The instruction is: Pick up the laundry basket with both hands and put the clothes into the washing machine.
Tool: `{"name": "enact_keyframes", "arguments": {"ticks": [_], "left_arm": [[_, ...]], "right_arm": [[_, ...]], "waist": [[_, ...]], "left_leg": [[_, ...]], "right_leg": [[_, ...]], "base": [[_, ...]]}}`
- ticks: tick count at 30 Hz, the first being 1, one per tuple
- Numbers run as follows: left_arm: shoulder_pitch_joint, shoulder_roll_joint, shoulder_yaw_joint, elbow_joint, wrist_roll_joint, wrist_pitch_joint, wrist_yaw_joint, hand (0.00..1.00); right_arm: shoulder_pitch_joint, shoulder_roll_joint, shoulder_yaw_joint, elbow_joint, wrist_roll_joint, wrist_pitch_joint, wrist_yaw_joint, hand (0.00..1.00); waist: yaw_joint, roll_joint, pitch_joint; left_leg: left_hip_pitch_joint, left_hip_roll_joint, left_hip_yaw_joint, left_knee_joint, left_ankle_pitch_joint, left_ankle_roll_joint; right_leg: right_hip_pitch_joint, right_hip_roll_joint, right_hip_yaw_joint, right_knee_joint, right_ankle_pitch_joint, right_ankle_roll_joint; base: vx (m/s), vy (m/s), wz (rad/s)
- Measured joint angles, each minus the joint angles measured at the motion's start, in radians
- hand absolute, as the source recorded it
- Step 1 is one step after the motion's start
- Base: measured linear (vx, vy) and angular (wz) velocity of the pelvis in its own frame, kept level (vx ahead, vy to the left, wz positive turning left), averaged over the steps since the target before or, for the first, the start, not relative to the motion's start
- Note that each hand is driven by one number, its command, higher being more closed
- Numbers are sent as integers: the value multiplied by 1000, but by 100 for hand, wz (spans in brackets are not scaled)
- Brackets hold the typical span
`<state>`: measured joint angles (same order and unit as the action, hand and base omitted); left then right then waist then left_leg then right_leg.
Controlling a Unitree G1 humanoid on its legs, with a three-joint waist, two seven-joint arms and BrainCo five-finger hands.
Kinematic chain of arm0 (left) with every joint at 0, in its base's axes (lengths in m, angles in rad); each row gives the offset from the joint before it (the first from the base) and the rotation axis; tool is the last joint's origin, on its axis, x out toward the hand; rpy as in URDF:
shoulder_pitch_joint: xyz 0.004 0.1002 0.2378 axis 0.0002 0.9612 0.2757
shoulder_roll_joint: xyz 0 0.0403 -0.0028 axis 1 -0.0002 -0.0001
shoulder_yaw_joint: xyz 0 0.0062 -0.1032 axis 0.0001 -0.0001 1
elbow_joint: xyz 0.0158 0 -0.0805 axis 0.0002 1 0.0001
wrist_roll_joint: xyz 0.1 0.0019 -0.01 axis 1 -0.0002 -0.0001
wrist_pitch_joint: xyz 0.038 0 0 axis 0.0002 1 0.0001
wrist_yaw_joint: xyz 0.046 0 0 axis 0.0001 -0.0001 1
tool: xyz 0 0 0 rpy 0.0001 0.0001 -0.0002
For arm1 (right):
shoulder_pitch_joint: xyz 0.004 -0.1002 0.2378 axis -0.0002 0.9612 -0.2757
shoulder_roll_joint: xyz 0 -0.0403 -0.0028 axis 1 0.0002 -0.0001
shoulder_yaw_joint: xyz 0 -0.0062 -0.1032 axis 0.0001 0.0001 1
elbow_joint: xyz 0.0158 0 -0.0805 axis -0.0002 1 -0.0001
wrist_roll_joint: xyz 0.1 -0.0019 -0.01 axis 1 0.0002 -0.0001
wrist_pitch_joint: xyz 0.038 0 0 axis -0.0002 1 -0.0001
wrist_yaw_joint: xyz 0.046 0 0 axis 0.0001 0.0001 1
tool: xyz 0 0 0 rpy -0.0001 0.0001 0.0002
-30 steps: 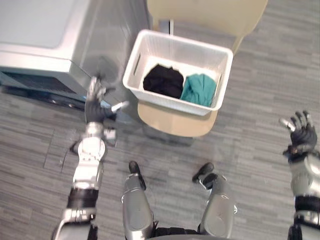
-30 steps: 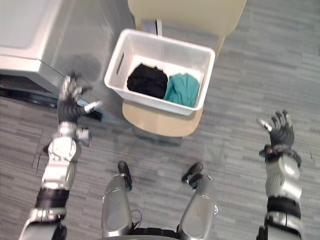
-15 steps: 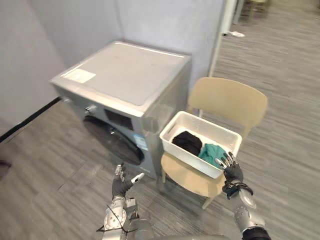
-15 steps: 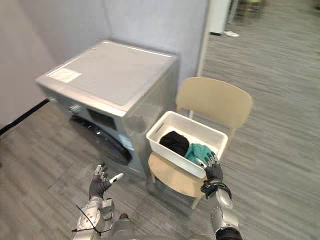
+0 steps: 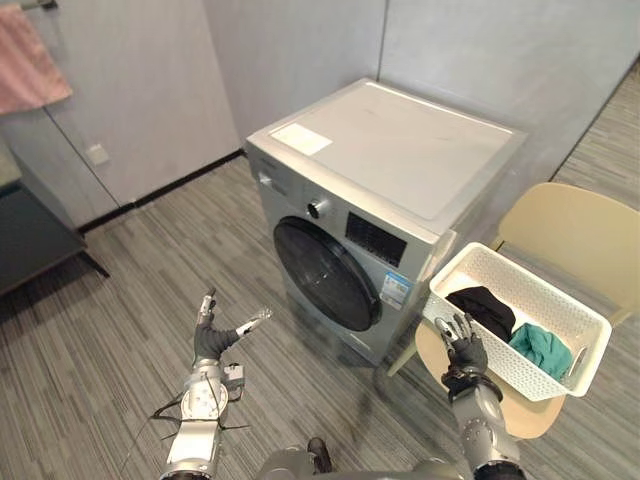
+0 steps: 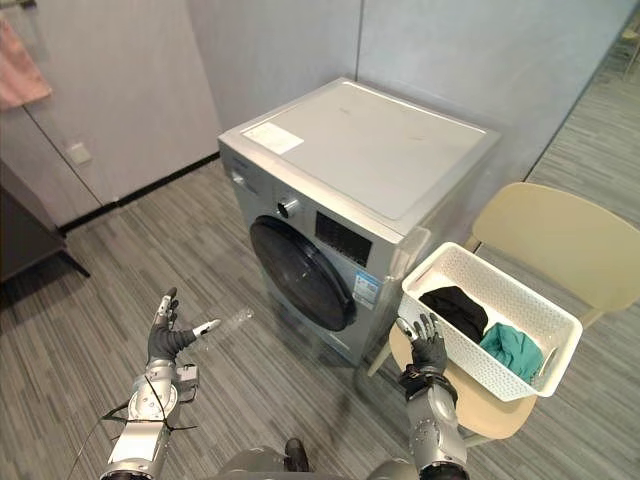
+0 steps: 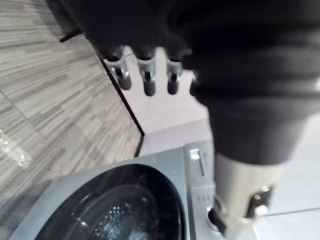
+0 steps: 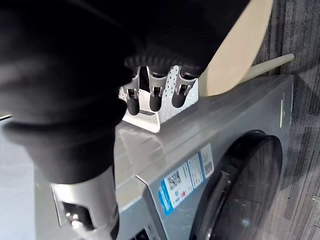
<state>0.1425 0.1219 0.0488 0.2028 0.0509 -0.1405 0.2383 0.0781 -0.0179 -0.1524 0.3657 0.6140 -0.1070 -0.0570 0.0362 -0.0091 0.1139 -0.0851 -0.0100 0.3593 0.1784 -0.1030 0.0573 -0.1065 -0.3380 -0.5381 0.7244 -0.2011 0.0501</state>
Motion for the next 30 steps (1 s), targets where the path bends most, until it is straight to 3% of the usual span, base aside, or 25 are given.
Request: {"name": "enact_keyframes", "arguments": {"ticks": [1,3,6,9,10,11,12,13,14,15,16,17,19,20,21,22,23,24,27,28,29,30], "left_arm": [[13,-18,-7,2,0,1,-5,0],[31,-56,-12,3,-1,3,-13,0],[37,-97,-47,7,-13,4,-22,0],[50,-109,-46,18,-13,4,-20,0],[58,-108,-49,23,-13,5,-21,0],[61,-84,-40,29,-22,4,-21,0],[87,-81,-37,27,-22,4,-20,0],[148,-105,-32,26,-22,5,-21,0],[163,-112,-36,62,-22,12,-22,0],[172,-116,-37,62,-22,12,-23,0],[172,-116,-36,67,-22,13,-24,0],[170,-119,-36,67,-22,13,-25,0],[174,-120,-31,67,-23,13,-26,0],[175,-120,-19,67,-23,13,-27,0],[178,-125,-7,64,-24,14,-30,0],[183,-125,-1,58,-34,13,-38,0],[184,-126,0,58,-37,13,-40,0],[182,-128,0,56,-38,13,-41,0],[178,-139,-10,54,-38,14,-41,0],[179,-155,-15,54,-38,15,-41,0],[162,-141,-17,59,-38,17,-42,0],[154,-134,-22,52,-38,16,-42,0]], "right_arm": [[16,-2,-1,-10,0,-4,7,0],[27,-8,-7,-22,1,-4,11,0],[35,-10,-8,-35,4,-5,12,0],[23,-9,-10,-35,2,-5,11,0],[11,-3,-4,-32,-1,-6,7,0],[-13,22,-5,17,-9,-11,8,0],[-24,34,-4,18,-10,-7,5,0],[-1,25,1,-20,-14,-14,9,0],[5,21,10,7,-18,-13,9,0],[10,22,11,8,-18,-13,10,0],[15,19,5,11,-17,-11,8,0],[15,14,4,11,-17,-11,7,0],[8,-10,5,12,-17,-3,5,0],[2,-14,4,13,-18,-3,2,0],[-4,-14,-2,10,-17,-3,-4,0],[-8,-6,-18,3,-17,-5,-9,0],[-8,-7,-20,3,-16,-6,-14,0],[-8,-17,-20,3,-15,-6,-25,0],[-1,-44,-38,3,-14,-5,-37,0],[4,-63,-52,3,-15,-5,-42,0],[5,-51,-77,10,-17,-1,-53,0],[10,-41,-86,8,-17,-1,-54,0]], "waist": [[-8,-8,2],[-24,-13,0],[-22,3,2],[-19,28,4],[-22,6,4],[-13,-62,27],[-4,-52,26],[5,13,-2],[8,42,0],[7,36,-3],[4,61,16],[3,54,17],[9,69,36],[8,62,41],[4,37,47],[6,35,49],[5,35,49],[-15,35,49],[-38,63,25],[-56,97,4],[-59,80,-2],[-59,68,-6]], "left_leg": [[15,-30,-5,-26,10,12],[27,-65,-22,-44,29,41],[37,-105,-42,-87,57,79],[52,-107,-90,-145,115,3],[28,-141,-142,-130,144,-166],[-29,-112,-143,124,-15,109],[-38,-41,-141,229,-74,111],[18,104,-201,149,-112,-119],[29,88,-204,138,-103,-99],[21,84,-208,152,-99,-92],[6,82,-222,191,-99,-93],[-1,84,-221,217,-96,-97],[-54,105,-185,331,-74,-132],[-58,104,-174,334,-63,-150],[-51,100,-153,341,-65,-146],[-61,181,-116,439,-114,-91],[-58,220,-112,451,-116,-88],[-46,285,-124,438,-114,-91],[10,325,-221,225,-47,-181],[44,320,-206,126,13,-220],[72,272,-182,64,22,-235],[81,248,-171,38,27,-227]], "right_leg": [[2,74,21,-45,-38,17],[28,130,47,-139,-77,1],[99,183,118,-345,-97,-12],[145,245,131,-486,-49,-23],[146,219,140,-522,-7,-47],[128,133,144,-489,23,-27],[119,141,161,-464,9,-21],[123,205,157,-461,12,3],[124,197,172,-455,7,-5],[132,195,172,-462,11,-6],[140,195,163,-462,17,4],[143,195,161,-461,19,1],[150,177,157,-438,16,-1],[150,164,157,-437,16,-4],[144,138,146,-440,22,-4],[142,132,148,-448,37,-6],[141,130,151,-450,41,-4],[135,122,151,-451,47,3],[96,94,152,-457,76,44],[88,84,139,-470,96,76],[93,41,139,-480,125,105],[95,25,140,-499,143,111]], "base": [[83,233,48],[89,174,39],[60,166,23],[-46,85,33],[-66,18,36],[-47,12,16],[13,-50,-27],[-8,116,-37],[-15,127,-14],[-39,178,27],[-20,31,42],[-39,39,46],[-94,29,31],[-148,28,17],[-137,33,-2],[-142,56,-7],[-102,90,-3],[-48,163,10],[15,282,8],[57,474,31],[51,389,32],[36,321,14]]}}
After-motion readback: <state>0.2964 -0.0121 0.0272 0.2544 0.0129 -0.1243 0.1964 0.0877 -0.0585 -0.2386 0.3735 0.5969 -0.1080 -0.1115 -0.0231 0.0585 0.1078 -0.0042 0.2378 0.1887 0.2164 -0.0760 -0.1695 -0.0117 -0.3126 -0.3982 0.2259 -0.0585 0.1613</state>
